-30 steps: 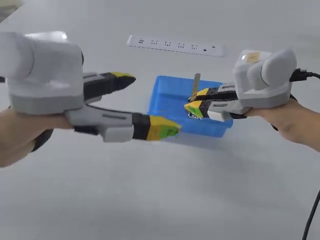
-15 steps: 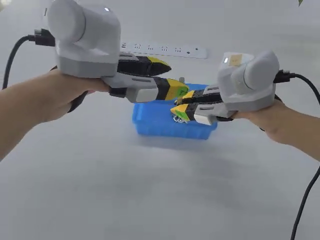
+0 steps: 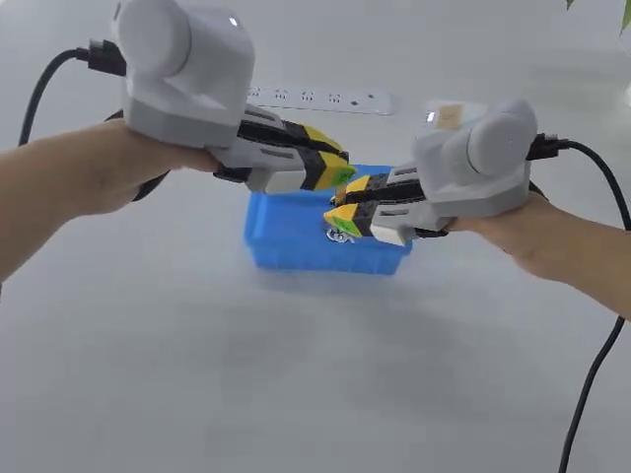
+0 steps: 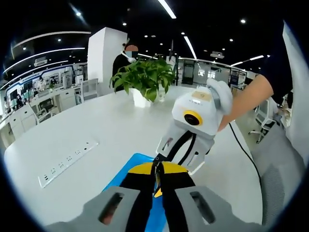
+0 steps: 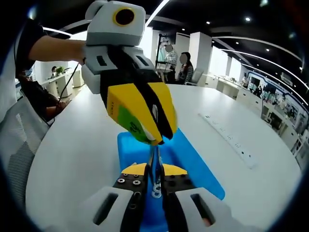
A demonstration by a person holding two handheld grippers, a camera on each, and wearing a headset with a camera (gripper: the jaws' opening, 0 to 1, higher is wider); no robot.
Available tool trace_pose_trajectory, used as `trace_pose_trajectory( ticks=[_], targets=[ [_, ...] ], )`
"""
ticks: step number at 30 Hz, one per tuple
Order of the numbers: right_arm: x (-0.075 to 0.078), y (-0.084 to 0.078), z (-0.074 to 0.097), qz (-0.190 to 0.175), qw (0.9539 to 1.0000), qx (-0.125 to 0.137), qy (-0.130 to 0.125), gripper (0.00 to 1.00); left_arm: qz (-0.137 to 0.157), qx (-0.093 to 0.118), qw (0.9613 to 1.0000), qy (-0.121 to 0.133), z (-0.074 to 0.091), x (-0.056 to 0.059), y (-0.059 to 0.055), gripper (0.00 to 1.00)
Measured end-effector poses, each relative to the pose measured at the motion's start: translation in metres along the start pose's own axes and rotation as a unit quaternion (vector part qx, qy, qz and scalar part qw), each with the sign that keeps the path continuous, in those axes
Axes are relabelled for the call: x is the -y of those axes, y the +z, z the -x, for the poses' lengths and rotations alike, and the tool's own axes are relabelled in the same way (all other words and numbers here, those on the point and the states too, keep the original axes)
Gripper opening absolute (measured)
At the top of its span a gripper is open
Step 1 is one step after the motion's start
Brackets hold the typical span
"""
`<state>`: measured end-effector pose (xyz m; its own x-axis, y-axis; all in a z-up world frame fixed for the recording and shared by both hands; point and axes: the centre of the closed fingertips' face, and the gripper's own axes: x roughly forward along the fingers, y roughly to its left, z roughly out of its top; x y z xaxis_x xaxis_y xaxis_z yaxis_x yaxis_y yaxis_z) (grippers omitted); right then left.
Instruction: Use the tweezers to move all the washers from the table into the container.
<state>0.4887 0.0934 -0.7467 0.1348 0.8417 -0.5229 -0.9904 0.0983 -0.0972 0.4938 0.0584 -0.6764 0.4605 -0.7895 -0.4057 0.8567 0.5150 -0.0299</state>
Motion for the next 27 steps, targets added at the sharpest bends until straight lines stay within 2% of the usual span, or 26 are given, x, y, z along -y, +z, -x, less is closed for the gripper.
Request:
trace_pose_trajectory(
  ticks=[1,2,4,11,14,17,23,27],
  targets=[
    [-0.001,-0.001,0.000,0.005,1.0000,-0.003,0.001,0.11,-0.004,-0.004,0.9999,-0.012,-0.001,0.004,-0.001,0.07],
    [-0.002,-0.002,0.000,0.009,0.9999,-0.006,0.002,0.11,-0.023,-0.014,0.9995,-0.016,-0.001,0.006,-0.003,0.07],
    [-0.003,-0.003,-0.001,0.014,0.9999,-0.008,0.003,0.11,-0.034,-0.019,0.9991,-0.019,-0.001,0.008,-0.005,0.06],
    [-0.001,-0.003,-0.002,0.024,0.9996,-0.011,-0.010,0.13,-0.059,-0.019,0.9979,-0.017,0.001,0.008,-0.005,0.05],
    [-0.002,-0.006,-0.001,0.026,0.9995,-0.018,-0.008,0.13,-0.078,-0.016,0.9966,-0.018,0.002,0.010,-0.001,0.05],
    [-0.002,-0.003,0.001,0.026,0.9995,-0.014,-0.005,0.13,-0.102,-0.016,0.9944,-0.022,0.004,0.011,0.003,0.05],
    [-0.007,0.004,0.009,0.040,0.9990,-0.012,0.014,0.13,-0.121,-0.011,0.9920,-0.035,0.012,0.017,0.007,0.05],
    [-0.012,0.012,0.016,0.043,0.9988,-0.003,0.024,0.13,-0.131,-0.002,0.9905,-0.043,0.022,0.024,0.014,0.05]
  ],
)
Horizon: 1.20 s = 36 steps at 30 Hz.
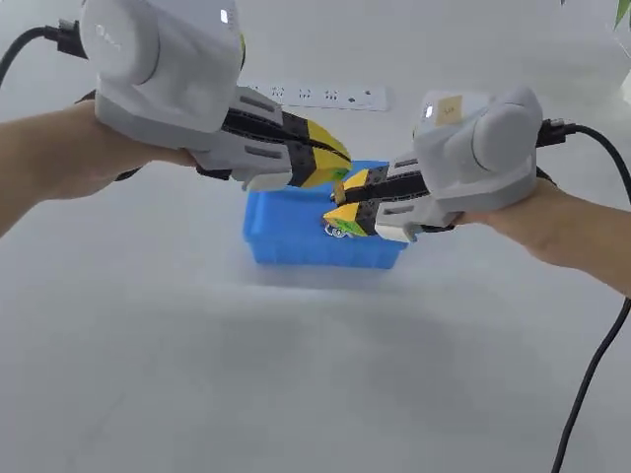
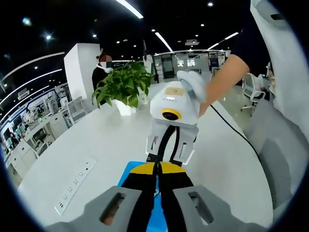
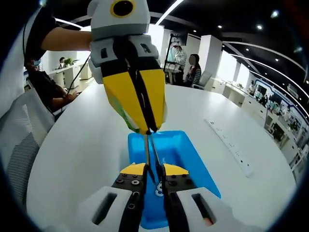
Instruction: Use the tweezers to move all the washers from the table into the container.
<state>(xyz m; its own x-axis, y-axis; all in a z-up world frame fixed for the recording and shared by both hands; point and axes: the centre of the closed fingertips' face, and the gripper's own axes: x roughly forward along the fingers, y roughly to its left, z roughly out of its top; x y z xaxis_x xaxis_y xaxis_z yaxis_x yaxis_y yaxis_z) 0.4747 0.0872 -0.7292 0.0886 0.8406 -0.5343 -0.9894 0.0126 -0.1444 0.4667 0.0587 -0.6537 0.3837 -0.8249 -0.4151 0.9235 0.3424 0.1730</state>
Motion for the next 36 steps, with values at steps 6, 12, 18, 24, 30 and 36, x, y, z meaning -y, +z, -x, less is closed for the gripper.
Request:
trace_pose_trajectory(
  ticks=[6,12,18,24,30,36],
  targets=[
    [-0.017,0.017,0.013,0.000,0.9995,0.023,0.020,0.12,0.004,0.027,0.9995,-0.015,0.019,0.013,0.015,0.04],
    [-0.035,0.020,0.023,0.003,0.9990,0.023,0.038,0.09,0.018,0.036,0.9989,-0.025,0.028,0.026,0.018,0.05],
    [-0.043,0.016,0.031,-0.002,0.9989,0.014,0.045,0.08,0.027,0.044,0.9982,-0.031,0.028,0.036,0.017,0.05],
    [-0.050,0.013,0.034,0.003,0.9987,-0.006,0.050,0.08,0.045,0.040,0.9978,-0.028,0.031,0.044,0.010,0.05],
    [-0.058,0.012,0.033,0.017,0.9979,-0.019,0.059,0.08,0.050,0.013,0.9983,-0.027,0.034,0.048,-0.003,0.08],
    [-0.061,0.015,0.032,0.029,0.9972,-0.028,0.063,0.08,0.025,-0.014,0.9991,-0.032,0.035,0.051,-0.012,0.08]
  ],
)
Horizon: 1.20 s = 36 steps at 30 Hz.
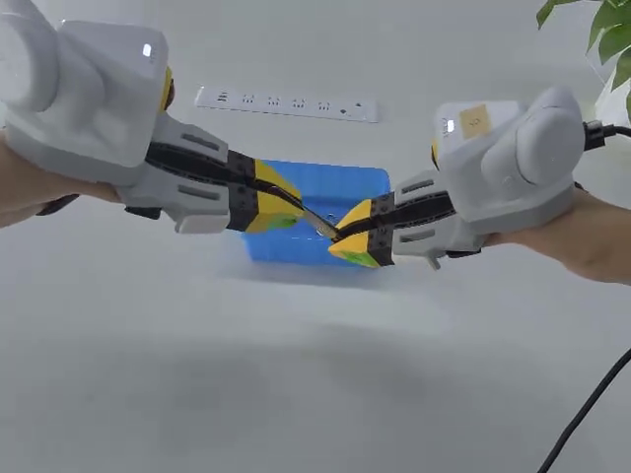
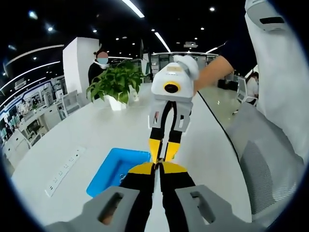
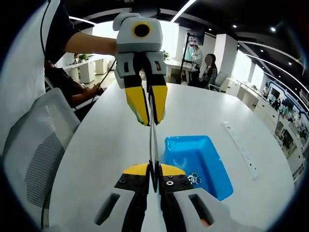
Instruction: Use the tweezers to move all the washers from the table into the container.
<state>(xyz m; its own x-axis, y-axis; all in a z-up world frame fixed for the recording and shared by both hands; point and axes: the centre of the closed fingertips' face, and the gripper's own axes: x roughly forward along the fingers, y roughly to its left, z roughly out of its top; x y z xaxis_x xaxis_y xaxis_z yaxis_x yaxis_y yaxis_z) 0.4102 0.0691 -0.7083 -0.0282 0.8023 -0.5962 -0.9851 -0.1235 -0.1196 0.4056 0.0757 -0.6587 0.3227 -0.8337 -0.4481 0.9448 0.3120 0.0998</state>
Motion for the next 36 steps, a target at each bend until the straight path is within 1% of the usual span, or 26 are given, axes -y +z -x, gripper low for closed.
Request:
trace_pose_trajectory(
  ticks=[2,4,6,9,10,11,12,14,16,18,21,23,25,27,28,30,31,34,35,36],
  targets=[
    [-0.001,-0.001,0.000,0.004,1.0000,-0.006,0.000,0.08,0.008,0.000,1.0000,-0.003,-0.001,0.002,0.000,0.07],
    [-0.002,-0.002,0.000,0.011,0.9998,-0.015,0.002,0.08,0.009,-0.001,0.9999,-0.009,-0.001,0.005,-0.001,0.07],
    [-0.007,-0.005,-0.001,0.021,0.9993,-0.029,0.008,0.08,0.006,-0.012,0.9998,-0.015,-0.003,0.009,-0.005,0.07],
    [-0.013,-0.012,-0.003,0.036,0.9979,-0.051,0.018,0.08,-0.004,-0.038,0.9989,-0.027,-0.006,0.016,-0.017,0.06],
    [-0.015,-0.014,-0.004,0.037,0.9974,-0.057,0.023,0.08,-0.011,-0.055,0.9979,-0.033,-0.008,0.019,-0.024,0.06],
    [-0.017,-0.018,-0.005,0.036,0.9970,-0.063,0.026,0.08,-0.013,-0.063,0.9974,-0.033,-0.011,0.020,-0.028,0.06],
    [-0.019,-0.024,-0.007,0.035,0.9962,-0.074,0.031,0.08,-0.012,-0.077,0.9963,-0.035,-0.016,0.023,-0.034,0.06],
    [-0.021,-0.034,-0.012,0.029,0.9952,-0.084,0.040,0.08,-0.029,-0.105,0.9931,-0.044,-0.024,0.025,-0.046,0.06],
    [-0.021,-0.041,-0.014,0.030,0.9945,-0.093,0.040,0.08,-0.021,-0.114,0.9923,-0.045,-0.033,0.024,-0.054,0.07],
    [-0.021,-0.046,-0.014,0.027,0.9939,-0.100,0.040,0.08,-0.017,-0.120,0.9917,-0.043,-0.037,0.023,-0.059,0.07],
    [-0.020,-0.051,-0.014,0.021,0.9937,-0.102,0.042,0.08,-0.026,-0.141,0.9887,-0.045,-0.042,0.023,-0.073,0.07],
    [-0.020,-0.055,-0.017,0.022,0.9929,-0.108,0.045,0.08,-0.027,-0.151,0.9870,-0.046,-0.047,0.023,-0.079,0.07],
    [-0.018,-0.063,-0.023,0.022,0.9918,-0.117,0.047,0.08,-0.028,-0.163,0.9853,-0.043,-0.051,0.020,-0.087,0.07],
    [-0.018,-0.070,-0.029,0.017,0.9908,-0.124,0.051,0.08,-0.027,-0.174,0.9834,-0.046,-0.053,0.019,-0.094,0.07],
    [-0.018,-0.074,-0.033,0.018,0.9904,-0.127,0.051,0.08,-0.024,-0.183,0.9818,-0.046,-0.055,0.018,-0.101,0.07],
    [-0.018,-0.080,-0.038,0.019,0.9889,-0.138,0.053,0.08,-0.011,-0.190,0.9805,-0.050,-0.057,0.018,-0.108,0.07],
    [-0.019,-0.082,-0.040,0.023,0.9882,-0.141,0.055,0.08,-0.010,-0.191,0.9802,-0.051,-0.058,0.018,-0.110,0.07],
    [-0.019,-0.086,-0.043,0.004,0.9885,-0.139,0.058,0.09,-0.010,-0.202,0.9780,-0.053,-0.060,0.017,-0.117,0.07],
    [-0.019,-0.089,-0.045,-0.006,0.9883,-0.141,0.056,0.09,-0.009,-0.202,0.9780,-0.052,-0.060,0.017,-0.117,0.07],
    [-0.019,-0.090,-0.045,-0.005,0.9883,-0.142,0.054,0.09,-0.003,-0.202,0.9779,-0.053,-0.061,0.017,-0.118,0.07]
  ],
)
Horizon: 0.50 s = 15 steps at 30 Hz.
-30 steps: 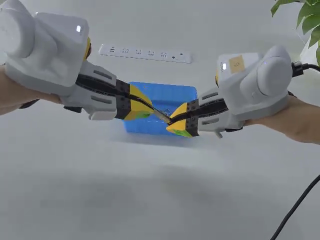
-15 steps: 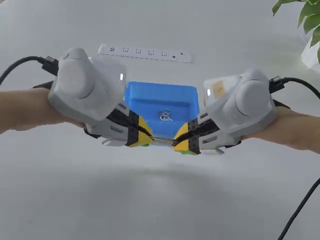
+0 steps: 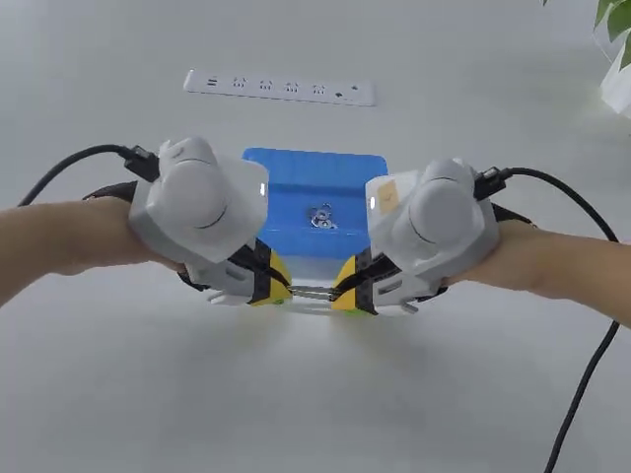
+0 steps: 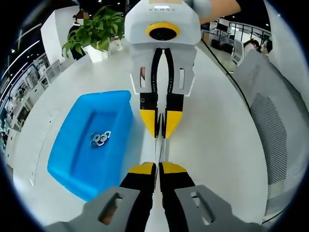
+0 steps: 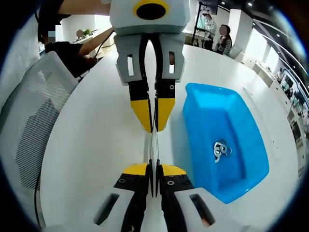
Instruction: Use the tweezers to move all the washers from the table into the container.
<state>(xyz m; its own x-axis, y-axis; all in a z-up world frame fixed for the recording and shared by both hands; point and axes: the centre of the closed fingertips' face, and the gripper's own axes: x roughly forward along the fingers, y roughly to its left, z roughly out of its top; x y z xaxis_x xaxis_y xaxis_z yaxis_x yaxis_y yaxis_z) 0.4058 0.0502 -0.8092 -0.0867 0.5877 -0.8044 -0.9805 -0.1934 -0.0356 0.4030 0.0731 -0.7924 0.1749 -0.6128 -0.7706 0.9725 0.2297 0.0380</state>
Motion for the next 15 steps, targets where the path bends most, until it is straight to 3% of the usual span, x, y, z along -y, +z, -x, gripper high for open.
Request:
trace_pose_trajectory(
  ticks=[9,15],
  targets=[
    [-0.0023,0.0011,0.0011,0.002,0.9998,-0.004,-0.018,0.12,0.004,-0.018,0.9998,-0.001,-0.0088,0.0042,-0.0070,0.08],
    [0.0032,-0.0004,0.0016,-0.025,0.9992,-0.015,-0.027,0.17,0.010,-0.016,0.9998,0.003,-0.0084,0.0036,-0.0052,0.09]
  ],
)
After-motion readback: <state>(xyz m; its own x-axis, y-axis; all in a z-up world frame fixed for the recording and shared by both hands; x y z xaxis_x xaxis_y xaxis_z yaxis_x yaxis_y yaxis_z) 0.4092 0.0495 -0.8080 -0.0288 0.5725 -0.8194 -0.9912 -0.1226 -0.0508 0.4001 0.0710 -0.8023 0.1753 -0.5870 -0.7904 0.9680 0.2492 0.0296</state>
